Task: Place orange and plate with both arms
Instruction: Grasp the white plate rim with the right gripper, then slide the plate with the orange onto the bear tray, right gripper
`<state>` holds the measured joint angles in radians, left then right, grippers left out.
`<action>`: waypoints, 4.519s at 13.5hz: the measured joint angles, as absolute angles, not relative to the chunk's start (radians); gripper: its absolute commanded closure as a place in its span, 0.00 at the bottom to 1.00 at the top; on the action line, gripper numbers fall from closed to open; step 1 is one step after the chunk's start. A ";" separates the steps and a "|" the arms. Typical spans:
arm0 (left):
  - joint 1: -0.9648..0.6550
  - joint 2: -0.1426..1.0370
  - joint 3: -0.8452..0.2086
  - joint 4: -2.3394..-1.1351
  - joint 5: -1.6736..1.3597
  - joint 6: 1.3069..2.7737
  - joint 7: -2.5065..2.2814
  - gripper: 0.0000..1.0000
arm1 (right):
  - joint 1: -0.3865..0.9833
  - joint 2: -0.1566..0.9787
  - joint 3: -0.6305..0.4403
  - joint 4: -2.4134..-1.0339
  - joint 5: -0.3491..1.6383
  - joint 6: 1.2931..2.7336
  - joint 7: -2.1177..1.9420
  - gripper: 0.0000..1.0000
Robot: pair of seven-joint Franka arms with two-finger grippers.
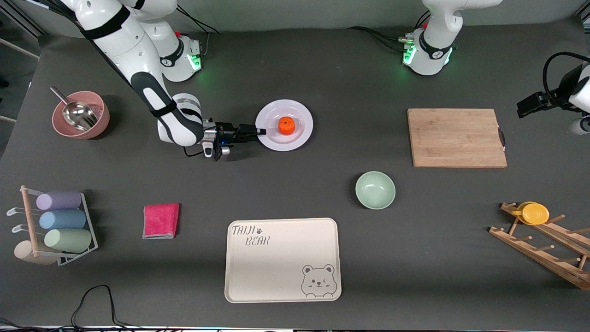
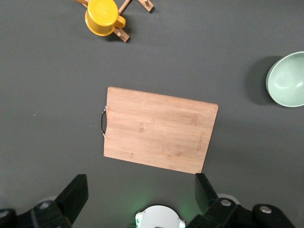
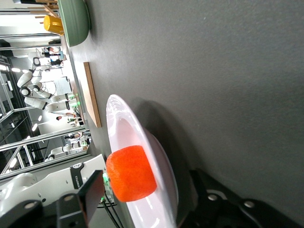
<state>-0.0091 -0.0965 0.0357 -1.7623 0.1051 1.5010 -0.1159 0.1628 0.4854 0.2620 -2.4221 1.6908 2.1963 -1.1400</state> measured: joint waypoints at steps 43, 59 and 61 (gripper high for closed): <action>-0.013 -0.020 -0.024 -1.770 0.100 1.520 -0.064 0.00 | 0.084 0.839 0.257 -1.366 1.426 2.200 -0.533 1.00; -0.013 -0.014 -0.024 -1.770 0.100 1.520 -0.064 0.00 | 0.113 1.206 0.261 -1.009 1.186 2.340 -0.526 0.00; -0.013 -0.014 -0.024 -1.770 0.100 1.520 -0.064 0.00 | 0.111 1.206 0.261 -0.999 1.120 2.336 -0.524 0.00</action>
<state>-0.0131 -0.0142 -0.0237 -1.7696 0.1004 1.5201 -0.0637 0.1106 1.2061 0.2610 -0.9994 1.1196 2.3363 -0.5237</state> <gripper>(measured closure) 0.000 0.441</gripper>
